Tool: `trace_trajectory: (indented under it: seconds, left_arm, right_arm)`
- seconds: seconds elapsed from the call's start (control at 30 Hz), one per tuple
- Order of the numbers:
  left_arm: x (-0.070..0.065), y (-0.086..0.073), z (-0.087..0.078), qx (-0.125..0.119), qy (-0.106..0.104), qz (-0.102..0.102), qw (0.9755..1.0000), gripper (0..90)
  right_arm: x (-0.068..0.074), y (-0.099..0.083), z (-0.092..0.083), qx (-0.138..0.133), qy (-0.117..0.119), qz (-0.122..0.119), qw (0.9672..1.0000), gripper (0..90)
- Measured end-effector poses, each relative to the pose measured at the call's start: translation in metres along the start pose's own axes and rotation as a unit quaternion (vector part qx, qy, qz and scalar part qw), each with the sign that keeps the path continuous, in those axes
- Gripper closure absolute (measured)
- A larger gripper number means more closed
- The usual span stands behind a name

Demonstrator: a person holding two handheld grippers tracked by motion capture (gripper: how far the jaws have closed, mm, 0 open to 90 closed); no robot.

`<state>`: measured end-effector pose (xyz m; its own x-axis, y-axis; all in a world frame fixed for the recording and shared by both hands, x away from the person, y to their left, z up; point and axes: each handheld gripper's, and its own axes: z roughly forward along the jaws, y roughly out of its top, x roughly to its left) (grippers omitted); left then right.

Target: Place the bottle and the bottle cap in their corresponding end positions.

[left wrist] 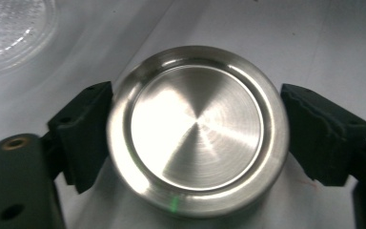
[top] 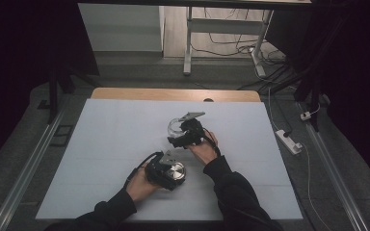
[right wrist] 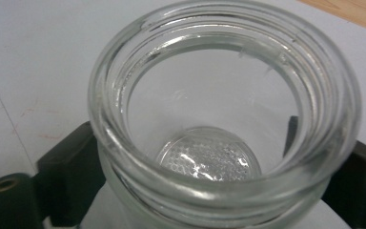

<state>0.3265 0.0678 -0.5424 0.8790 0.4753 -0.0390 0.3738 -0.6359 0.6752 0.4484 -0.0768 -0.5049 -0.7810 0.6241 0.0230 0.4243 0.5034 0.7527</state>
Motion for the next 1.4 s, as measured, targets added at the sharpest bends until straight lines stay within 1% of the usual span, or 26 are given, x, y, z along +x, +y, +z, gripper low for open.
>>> trace_trajectory:
  seconds: [0.07,0.13,0.23,0.27,0.37,0.43,0.6,0.67,0.77,0.8,0.83,0.87,0.93,1.0,1.03,1.07,1.13,1.2,1.3,1.33,1.4]
  left_arm:
    - [0.0,0.0,0.0,-0.002,-0.005,-0.005,1.0,12.1]
    - [0.0,0.0,-0.001,-0.003,-0.008,-0.006,0.9999,10.2]
    - [0.0,0.0,-0.003,-0.006,-0.011,-0.011,0.9999,7.9]
    - [0.001,-0.001,-0.005,-0.014,-0.014,-0.016,0.9997,7.0]
    - [0.002,-0.001,-0.009,-0.021,-0.017,-0.022,0.9994,5.5]
    - [0.003,-0.001,-0.012,-0.025,-0.02,-0.025,0.9992,4.7]
    - [0.004,-0.004,-0.021,-0.033,-0.025,-0.033,0.9986,3.9]
    - [0.004,-0.006,-0.023,-0.036,-0.026,-0.039,0.9983,3.3]
    - [0.007,-0.008,-0.026,-0.039,-0.033,-0.048,0.9976,2.1]
    - [0.008,-0.008,-0.027,-0.042,-0.038,-0.052,0.997,2.1]
    - [0.009,-0.009,-0.028,-0.044,-0.048,-0.056,0.9963,1.0]
    - [0.01,-0.01,-0.028,-0.045,-0.052,-0.057,0.996,0.3]
    - [0.011,-0.01,-0.029,-0.046,-0.053,-0.058,0.9958,0.0]
    - [0.012,-0.01,-0.03,-0.047,-0.056,-0.058,0.9956,0.0]
    - [0.012,-0.01,-0.031,-0.049,-0.056,-0.059,0.9955,0.0]
    - [0.012,-0.011,-0.032,-0.052,-0.056,-0.062,0.9952,0.0]
    - [0.013,-0.012,-0.034,-0.052,-0.056,-0.06,0.9952,0.0]
    - [0.013,-0.013,-0.036,-0.052,-0.055,-0.059,0.9954,0.0]
    - [0.016,-0.016,-0.041,-0.058,-0.055,-0.066,0.9946,0.0]
    - [0.016,-0.017,-0.043,-0.059,-0.056,-0.069,0.9943,0.0]
    - [0.018,-0.018,-0.047,-0.061,-0.055,-0.069,0.9943,0.0]
  right_arm:
    - [0.001,0.0,0.0,0.001,-0.002,-0.001,1.0,5.3]
    - [0.002,-0.001,0.0,0.005,-0.002,-0.004,1.0,2.0]
    - [0.003,0.0,-0.002,0.0,-0.003,-0.007,1.0,1.6]
    - [0.003,0.0,-0.005,-0.006,-0.001,-0.005,1.0,0.9]
    - [0.002,0.0,-0.009,-0.011,0.001,-0.002,0.9999,0.2]
    - [0.001,-0.002,-0.01,-0.011,0.006,0.003,0.9999,0.0]
    - [0.0,-0.004,-0.014,-0.01,0.011,0.008,0.9999,0.0]
    - [0.002,-0.005,-0.016,-0.008,0.006,0.003,0.9999,0.0]
    - [0.005,-0.008,-0.019,-0.006,0.001,-0.002,1.0,0.0]
    - [0.005,-0.008,-0.019,-0.006,0.001,-0.002,1.0,0.0]
    - [0.006,-0.013,-0.02,-0.005,0.002,0.001,1.0,0.0]
    - [0.006,-0.015,-0.021,-0.004,0.005,0.003,1.0,0.0]
    - [0.006,-0.02,-0.024,-0.001,0.012,0.011,0.9999,0.0]
    - [0.005,-0.022,-0.025,0.0,0.016,0.014,0.9998,0.0]
    - [0.004,-0.023,-0.027,-0.003,0.021,0.021,0.9996,0.0]
    - [0.004,-0.023,-0.027,-0.003,0.021,0.021,0.9996,0.0]
    - [0.005,-0.023,-0.029,-0.007,0.025,0.023,0.9994,0.0]
    - [0.006,-0.023,-0.031,-0.007,0.025,0.02,0.9995,0.0]
    - [0.008,-0.023,-0.034,-0.007,0.023,0.017,0.9996,0.0]
    - [0.008,-0.023,-0.036,-0.008,0.021,0.016,0.9996,0.0]
    - [0.009,-0.024,-0.039,-0.007,0.014,0.013,0.9998,0.0]
